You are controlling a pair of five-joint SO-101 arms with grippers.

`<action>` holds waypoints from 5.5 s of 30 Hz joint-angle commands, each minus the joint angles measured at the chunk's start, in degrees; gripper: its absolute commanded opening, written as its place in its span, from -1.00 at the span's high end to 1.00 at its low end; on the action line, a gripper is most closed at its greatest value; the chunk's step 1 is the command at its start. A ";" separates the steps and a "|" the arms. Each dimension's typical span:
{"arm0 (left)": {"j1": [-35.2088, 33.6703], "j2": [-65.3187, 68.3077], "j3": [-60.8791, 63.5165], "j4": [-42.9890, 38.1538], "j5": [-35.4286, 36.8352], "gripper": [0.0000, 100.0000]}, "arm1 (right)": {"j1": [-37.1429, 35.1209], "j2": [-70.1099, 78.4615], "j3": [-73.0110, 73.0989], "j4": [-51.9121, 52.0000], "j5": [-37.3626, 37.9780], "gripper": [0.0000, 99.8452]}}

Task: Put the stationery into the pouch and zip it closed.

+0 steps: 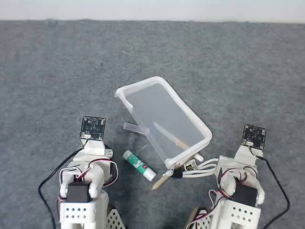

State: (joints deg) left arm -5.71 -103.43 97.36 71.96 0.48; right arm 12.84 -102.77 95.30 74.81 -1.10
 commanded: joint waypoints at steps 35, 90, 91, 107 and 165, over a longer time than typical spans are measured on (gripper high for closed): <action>0.18 -0.53 -0.75 0.18 0.70 0.98 | 0.22 -1.19 1.14 0.22 -0.62 0.97; -0.35 -0.53 -3.30 -12.22 0.53 0.98 | 0.57 -1.27 -1.05 -0.31 -0.53 0.96; -0.35 -0.53 -3.38 -12.75 0.53 0.98 | 0.92 -1.27 -2.29 -0.31 -0.53 0.96; -6.77 -0.53 -8.75 -8.97 0.88 0.98 | -10.07 -0.66 -23.74 1.54 -0.79 0.97; -7.21 -0.53 -8.66 -10.55 0.62 0.97 | -46.02 69.49 -45.80 -23.60 14.15 0.96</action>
State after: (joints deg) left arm -12.66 -103.43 92.44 62.73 0.48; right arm -32.97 -29.36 53.01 51.34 13.32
